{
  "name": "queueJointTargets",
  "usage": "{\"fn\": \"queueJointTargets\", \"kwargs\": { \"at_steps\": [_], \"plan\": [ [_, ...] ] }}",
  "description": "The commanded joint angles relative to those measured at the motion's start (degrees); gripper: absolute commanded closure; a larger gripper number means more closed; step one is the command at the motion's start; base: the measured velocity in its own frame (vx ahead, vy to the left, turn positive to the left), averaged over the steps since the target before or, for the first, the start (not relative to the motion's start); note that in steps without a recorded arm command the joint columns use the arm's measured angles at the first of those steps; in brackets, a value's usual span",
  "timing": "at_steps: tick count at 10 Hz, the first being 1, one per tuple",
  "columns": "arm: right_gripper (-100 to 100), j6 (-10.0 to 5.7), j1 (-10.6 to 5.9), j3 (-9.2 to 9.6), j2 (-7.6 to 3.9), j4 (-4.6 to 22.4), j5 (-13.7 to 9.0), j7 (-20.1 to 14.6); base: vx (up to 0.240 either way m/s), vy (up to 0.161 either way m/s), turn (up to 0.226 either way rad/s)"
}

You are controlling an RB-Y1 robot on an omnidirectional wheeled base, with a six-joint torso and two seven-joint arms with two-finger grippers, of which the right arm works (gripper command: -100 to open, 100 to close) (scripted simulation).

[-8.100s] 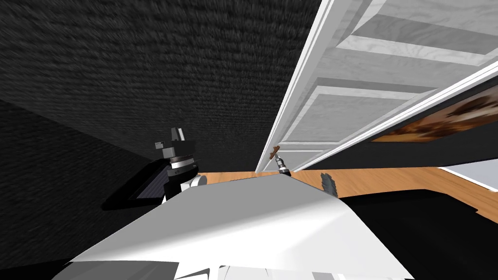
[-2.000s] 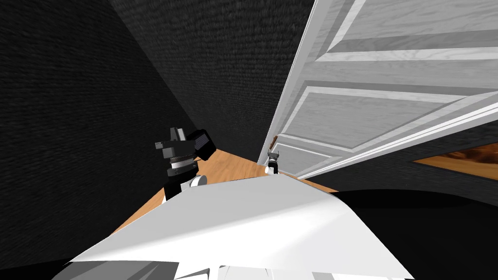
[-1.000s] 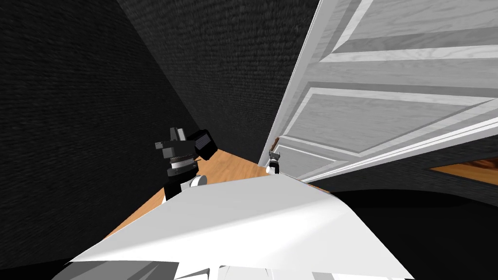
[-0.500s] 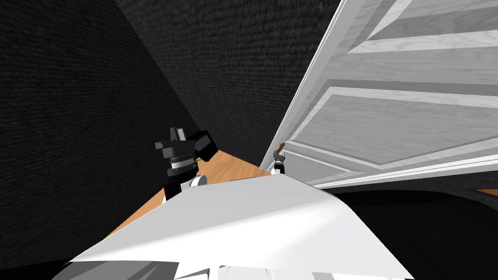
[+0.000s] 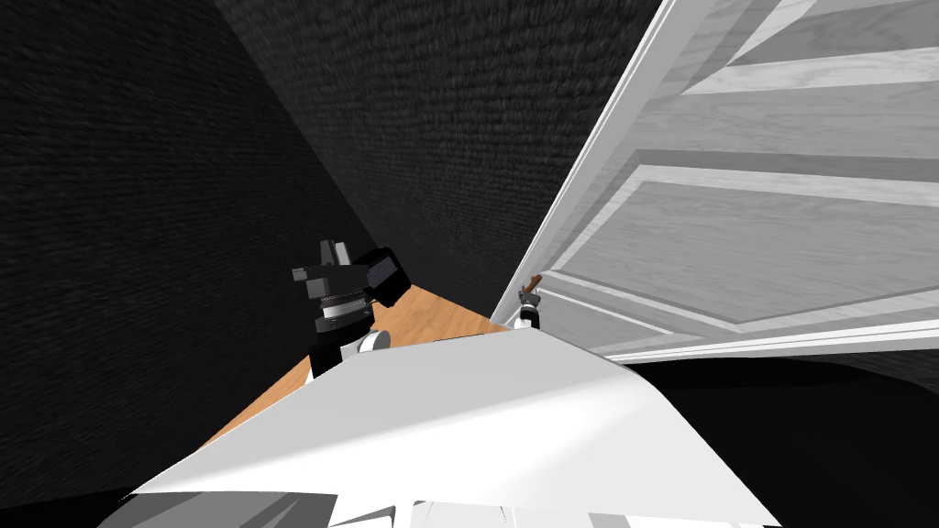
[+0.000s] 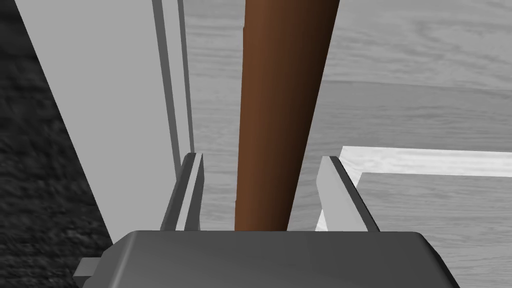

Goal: Pull the door open

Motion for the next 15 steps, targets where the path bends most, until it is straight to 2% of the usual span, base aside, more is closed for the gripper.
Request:
{"fn": "queueJointTargets", "kwargs": {
  "at_steps": [1, 5, 14, 15],
  "plan": [
    [100, 0.02, -0.09, -0.05, -0.07, 0.0, 0.0, 0.0, -0.014, -0.002, -0.008],
    [100, 0.02, -0.09, -0.05, -0.07, 0.0, 0.0, 0.0, -0.002, -0.001, 0.003],
    [100, 1.14, 0.37, 5.70, -1.58, -1.6, 3.5, -4.9, -0.213, -0.007, 0.076],
    [100, 0.86, -0.07, 5.46, -1.63, -0.8, 3.3, -4.9, -0.099, -0.007, 0.034]
  ]
}}
